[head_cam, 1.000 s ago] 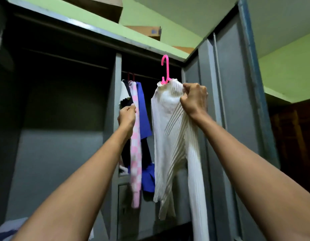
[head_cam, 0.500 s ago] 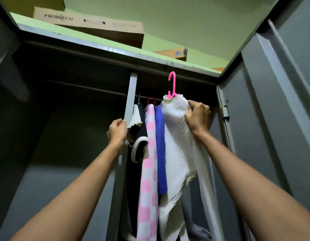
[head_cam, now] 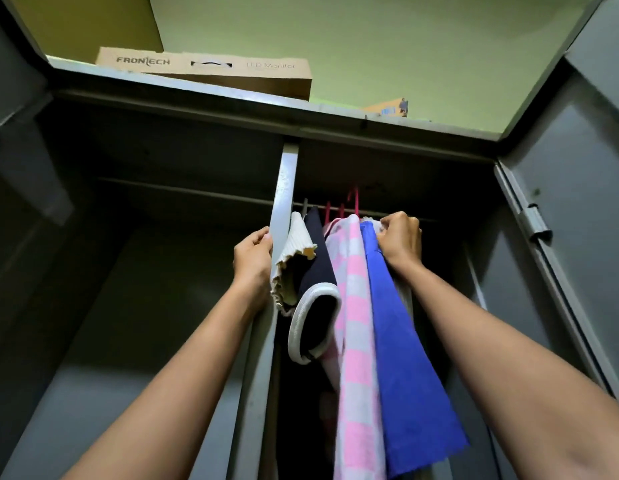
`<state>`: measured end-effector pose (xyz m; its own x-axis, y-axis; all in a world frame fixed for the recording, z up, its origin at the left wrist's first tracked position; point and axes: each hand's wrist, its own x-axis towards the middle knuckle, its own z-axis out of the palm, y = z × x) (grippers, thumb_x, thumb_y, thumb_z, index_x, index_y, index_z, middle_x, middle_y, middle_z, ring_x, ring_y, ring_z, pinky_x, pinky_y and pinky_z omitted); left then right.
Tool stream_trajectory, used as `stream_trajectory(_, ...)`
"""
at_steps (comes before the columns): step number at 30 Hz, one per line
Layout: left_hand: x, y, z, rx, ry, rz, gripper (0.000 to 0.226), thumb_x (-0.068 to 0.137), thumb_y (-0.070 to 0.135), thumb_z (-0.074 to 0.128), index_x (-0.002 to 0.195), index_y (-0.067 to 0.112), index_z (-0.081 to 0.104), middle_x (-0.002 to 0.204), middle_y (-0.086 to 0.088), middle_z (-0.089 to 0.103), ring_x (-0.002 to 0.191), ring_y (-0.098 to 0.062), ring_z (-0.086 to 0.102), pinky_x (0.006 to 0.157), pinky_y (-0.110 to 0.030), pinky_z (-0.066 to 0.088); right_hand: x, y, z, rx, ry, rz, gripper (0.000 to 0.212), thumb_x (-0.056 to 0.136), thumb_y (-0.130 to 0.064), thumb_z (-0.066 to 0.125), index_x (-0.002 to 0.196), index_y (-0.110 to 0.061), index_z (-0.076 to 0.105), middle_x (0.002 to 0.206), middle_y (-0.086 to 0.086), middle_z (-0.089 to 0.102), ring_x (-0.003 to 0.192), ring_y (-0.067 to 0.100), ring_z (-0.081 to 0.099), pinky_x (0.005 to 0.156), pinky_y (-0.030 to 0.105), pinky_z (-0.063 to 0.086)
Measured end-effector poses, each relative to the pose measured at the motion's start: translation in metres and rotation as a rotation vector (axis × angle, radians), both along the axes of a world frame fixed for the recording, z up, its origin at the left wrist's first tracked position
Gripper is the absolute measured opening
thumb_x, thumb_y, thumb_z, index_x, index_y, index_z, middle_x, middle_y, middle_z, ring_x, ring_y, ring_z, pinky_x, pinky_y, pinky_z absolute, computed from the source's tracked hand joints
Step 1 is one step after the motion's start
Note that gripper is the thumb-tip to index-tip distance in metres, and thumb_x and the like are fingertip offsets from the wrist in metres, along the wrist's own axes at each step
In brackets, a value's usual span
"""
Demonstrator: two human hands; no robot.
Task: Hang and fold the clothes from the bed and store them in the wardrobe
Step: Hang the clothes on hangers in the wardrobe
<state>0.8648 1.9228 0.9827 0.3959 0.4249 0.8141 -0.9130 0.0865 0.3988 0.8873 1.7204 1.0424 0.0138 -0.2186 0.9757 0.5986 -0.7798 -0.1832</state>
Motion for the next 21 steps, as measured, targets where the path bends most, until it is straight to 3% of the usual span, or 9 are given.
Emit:
stream_trajectory(5, 0.006, 0.001, 0.002, -0.024, -0.023, 0.001, 0.026, 0.096, 0.015, 0.049, 0.118, 0.011, 0.063, 0.112, -0.005, 0.066, 0.102, -0.019, 0.063, 0.096, -0.037, 0.049, 0.012, 0.004, 0.018, 0.069, 0.093, -0.032, 0.018, 0.088, -0.003, 0.042, 0.085, 0.004, 0.059, 0.104, 0.024, 0.060, 0.100, 0.041, 0.057, 0.068, 0.033, 0.038)
stream_trajectory(9, 0.008, 0.002, 0.001, -0.014, -0.031, 0.025, 0.026, 0.096, 0.017, 0.049, 0.118, 0.012, 0.063, 0.111, -0.004, 0.066, 0.103, -0.017, 0.063, 0.097, -0.037, 0.049, -0.001, 0.012, 0.031, -0.054, 0.142, -0.070, 0.021, 0.091, -0.009, 0.047, 0.104, 0.002, 0.058, 0.115, 0.022, 0.057, 0.107, 0.039, 0.055, 0.082, 0.039, 0.046)
stream_trajectory(12, 0.007, 0.001, -0.002, -0.002, -0.028, 0.039, 0.027, 0.096, 0.019, 0.050, 0.117, 0.013, 0.064, 0.111, -0.003, 0.067, 0.104, -0.018, 0.063, 0.098, -0.038, 0.048, -0.010, 0.018, 0.034, -0.029, 0.172, 0.024, 0.019, 0.090, -0.015, 0.051, 0.100, 0.000, 0.057, 0.112, 0.020, 0.058, 0.104, 0.037, 0.057, 0.074, 0.033, 0.042)
stream_trajectory(15, 0.004, 0.000, -0.006, -0.006, -0.007, 0.072, 0.026, 0.095, 0.021, 0.050, 0.116, 0.015, 0.065, 0.111, -0.003, 0.067, 0.106, -0.018, 0.061, 0.099, -0.039, 0.047, -0.019, 0.023, 0.027, 0.105, 0.082, 0.175, 0.017, 0.087, -0.015, 0.051, 0.087, 0.000, 0.060, 0.090, 0.014, 0.057, 0.085, 0.029, 0.058, 0.065, 0.027, 0.035)
stream_trajectory(18, -0.002, -0.001, -0.010, -0.040, 0.037, 0.052, 0.023, 0.094, 0.018, 0.050, 0.107, 0.018, 0.069, 0.106, -0.003, 0.069, 0.102, -0.019, 0.063, 0.097, -0.038, 0.049, -0.033, 0.026, 0.015, 0.229, 0.033, 0.381, 0.034, 0.088, -0.023, 0.052, 0.065, 0.000, 0.057, 0.067, 0.008, 0.054, 0.068, 0.021, 0.051, 0.056, 0.022, 0.028)
stream_trajectory(20, -0.007, -0.002, -0.015, -0.055, 0.081, 0.029, 0.018, 0.087, 0.017, 0.056, 0.092, 0.020, 0.073, 0.096, -0.002, 0.071, 0.096, -0.017, 0.065, 0.092, -0.039, 0.052, -0.032, 0.029, 0.007, 0.315, 0.061, 0.545, 0.040, 0.089, -0.030, 0.051, 0.067, 0.003, 0.060, 0.072, 0.010, 0.059, 0.070, 0.019, 0.053, 0.059, 0.022, 0.032)
stream_trajectory(21, -0.008, -0.003, -0.018, -0.058, 0.105, 0.023, 0.016, 0.082, 0.019, 0.059, 0.084, 0.019, 0.074, 0.089, -0.003, 0.072, 0.090, -0.017, 0.065, 0.088, -0.039, 0.054, -0.029, 0.031, 0.003, 0.365, 0.090, 0.627, 0.041, 0.087, -0.035, 0.050, 0.073, 0.001, 0.063, 0.082, 0.011, 0.064, 0.081, 0.021, 0.058, 0.068, 0.024, 0.040)
